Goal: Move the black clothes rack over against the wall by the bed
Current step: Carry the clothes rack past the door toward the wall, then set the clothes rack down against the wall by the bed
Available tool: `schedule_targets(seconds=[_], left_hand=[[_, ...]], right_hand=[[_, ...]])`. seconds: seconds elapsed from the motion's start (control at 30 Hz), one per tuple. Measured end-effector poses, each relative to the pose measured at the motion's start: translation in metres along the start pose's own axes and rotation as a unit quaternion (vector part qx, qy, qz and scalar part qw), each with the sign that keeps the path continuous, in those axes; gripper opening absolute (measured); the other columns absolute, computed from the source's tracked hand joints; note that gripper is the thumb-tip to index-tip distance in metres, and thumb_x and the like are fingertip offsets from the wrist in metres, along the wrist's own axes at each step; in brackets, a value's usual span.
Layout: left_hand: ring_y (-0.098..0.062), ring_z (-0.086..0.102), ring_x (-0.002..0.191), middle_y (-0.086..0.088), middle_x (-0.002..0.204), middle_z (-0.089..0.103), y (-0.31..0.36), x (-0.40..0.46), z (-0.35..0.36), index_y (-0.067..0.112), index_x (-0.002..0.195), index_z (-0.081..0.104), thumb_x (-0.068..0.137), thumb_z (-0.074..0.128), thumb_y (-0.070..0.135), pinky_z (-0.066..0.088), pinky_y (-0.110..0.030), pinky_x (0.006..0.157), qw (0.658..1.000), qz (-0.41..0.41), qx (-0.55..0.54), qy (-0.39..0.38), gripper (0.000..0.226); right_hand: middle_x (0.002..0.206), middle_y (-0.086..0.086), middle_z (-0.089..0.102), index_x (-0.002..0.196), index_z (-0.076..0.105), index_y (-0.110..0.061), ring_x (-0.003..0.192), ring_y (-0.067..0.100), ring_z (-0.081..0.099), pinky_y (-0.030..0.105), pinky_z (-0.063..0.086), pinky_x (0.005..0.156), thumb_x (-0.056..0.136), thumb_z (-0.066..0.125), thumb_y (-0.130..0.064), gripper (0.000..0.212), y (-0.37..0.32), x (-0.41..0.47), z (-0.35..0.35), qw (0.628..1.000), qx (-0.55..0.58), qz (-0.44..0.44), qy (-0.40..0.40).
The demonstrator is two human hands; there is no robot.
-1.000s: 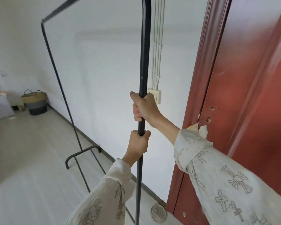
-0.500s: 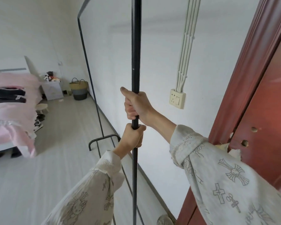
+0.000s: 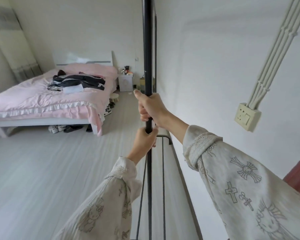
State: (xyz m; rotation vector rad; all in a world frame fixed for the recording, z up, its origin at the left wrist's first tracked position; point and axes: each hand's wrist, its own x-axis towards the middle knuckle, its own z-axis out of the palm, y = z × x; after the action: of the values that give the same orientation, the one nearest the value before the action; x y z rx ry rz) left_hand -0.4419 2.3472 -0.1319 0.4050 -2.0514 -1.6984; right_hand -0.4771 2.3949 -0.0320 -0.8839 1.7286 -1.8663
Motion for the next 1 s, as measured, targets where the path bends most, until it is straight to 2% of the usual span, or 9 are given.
schedule_targets(seconds=[0.17, 0.27, 0.43, 0.5, 0.6, 0.7, 0.8, 0.93, 1.0], left_hand=[[-0.012, 0.048, 0.044, -0.001, 0.046, 0.048, -0.001, 0.008, -0.016, 0.013, 0.051, 0.045, 0.088, 0.050, 0.025, 0.046, -0.026, 0.057, 0.999, -0.014, 0.048, 0.021, 0.039], [-0.015, 0.052, 0.053, -0.001, 0.053, 0.055, -0.002, 0.018, -0.025, 0.012, 0.054, 0.048, 0.088, 0.050, 0.029, 0.043, -0.026, 0.062, 0.996, -0.016, 0.082, 0.032, 0.038], [-0.009, 0.056, 0.061, 0.000, 0.065, 0.059, -0.007, 0.046, -0.036, 0.017, 0.070, 0.047, 0.091, 0.047, 0.024, 0.042, -0.005, 0.053, 0.996, 0.010, 0.088, 0.005, 0.022], [-0.008, 0.055, 0.065, 0.000, 0.069, 0.058, -0.010, 0.063, -0.039, 0.018, 0.075, 0.046, 0.092, 0.044, 0.019, 0.040, -0.002, 0.055, 0.996, 0.021, 0.084, -0.018, 0.018], [-0.014, 0.055, 0.079, -0.003, 0.080, 0.060, -0.017, 0.093, -0.039, 0.014, 0.089, 0.047, 0.092, 0.043, 0.013, 0.041, -0.010, 0.070, 0.995, 0.022, 0.083, -0.055, 0.005], [-0.018, 0.056, 0.090, -0.007, 0.091, 0.060, -0.024, 0.126, -0.033, 0.011, 0.101, 0.047, 0.091, 0.043, 0.007, 0.041, -0.019, 0.081, 0.992, 0.025, 0.089, -0.082, 0.011], [-0.018, 0.056, 0.086, -0.007, 0.091, 0.061, -0.030, 0.163, -0.022, 0.011, 0.100, 0.048, 0.090, 0.045, 0.008, 0.043, -0.023, 0.077, 0.990, 0.030, 0.096, -0.100, 0.011], [-0.014, 0.054, 0.072, -0.003, 0.085, 0.060, -0.037, 0.212, -0.001, 0.017, 0.100, 0.052, 0.088, 0.052, 0.014, 0.041, -0.026, 0.064, 0.987, 0.032, 0.117, -0.108, 0.012], [-0.016, 0.056, 0.075, -0.006, 0.086, 0.060, -0.039, 0.235, 0.011, 0.016, 0.104, 0.054, 0.087, 0.054, 0.014, 0.042, -0.026, 0.066, 0.987, 0.033, 0.116, -0.109, 0.017]], right_hand=[[0.031, -0.008, 0.028, 0.039, 0.029, -0.021, 0.029, 0.011, 0.023, 0.021, 0.024, 0.037, 0.096, 0.048, -0.028, 0.060, 0.004, 0.021, 0.007, 0.999, -0.019, -0.005, -0.033], [0.031, -0.007, 0.029, 0.040, 0.030, -0.020, 0.029, 0.012, 0.024, 0.022, 0.024, 0.038, 0.096, 0.047, -0.025, 0.059, 0.006, 0.038, 0.010, 0.999, -0.018, -0.009, -0.042], [0.031, -0.007, 0.028, 0.041, 0.028, -0.019, 0.030, 0.012, 0.022, 0.023, 0.023, 0.039, 0.096, 0.045, -0.022, 0.058, 0.011, 0.074, 0.009, 0.998, -0.032, -0.012, -0.045], [0.031, -0.007, 0.028, 0.041, 0.028, -0.020, 0.030, 0.012, 0.022, 0.023, 0.023, 0.039, 0.096, 0.045, -0.022, 0.058, 0.014, 0.094, 0.005, 0.998, -0.032, -0.013, -0.046], [0.031, -0.006, 0.028, 0.038, 0.029, -0.021, 0.030, 0.014, 0.023, 0.022, 0.024, 0.039, 0.095, 0.045, -0.020, 0.059, 0.019, 0.124, -0.008, 0.999, -0.033, -0.011, -0.037], [0.031, -0.006, 0.026, 0.033, 0.027, -0.026, 0.030, 0.014, 0.021, 0.019, 0.024, 0.037, 0.093, 0.045, -0.019, 0.063, 0.022, 0.154, -0.028, 0.999, -0.041, -0.005, -0.019], [0.031, -0.006, 0.025, 0.032, 0.027, -0.026, 0.031, 0.015, 0.021, 0.019, 0.026, 0.038, 0.093, 0.044, -0.018, 0.064, 0.025, 0.183, -0.051, 0.998, -0.066, 0.002, 0.001], [0.032, -0.004, 0.025, 0.042, 0.024, -0.019, 0.032, 0.015, 0.021, 0.023, 0.026, 0.041, 0.092, 0.045, -0.017, 0.054, 0.028, 0.218, -0.086, 0.996, -0.078, 0.008, 0.041], [0.031, -0.004, 0.025, 0.042, 0.024, -0.019, 0.029, 0.014, 0.021, 0.023, 0.026, 0.041, 0.091, 0.045, -0.015, 0.053, 0.030, 0.235, -0.103, 0.995, -0.075, 0.011, 0.062]])
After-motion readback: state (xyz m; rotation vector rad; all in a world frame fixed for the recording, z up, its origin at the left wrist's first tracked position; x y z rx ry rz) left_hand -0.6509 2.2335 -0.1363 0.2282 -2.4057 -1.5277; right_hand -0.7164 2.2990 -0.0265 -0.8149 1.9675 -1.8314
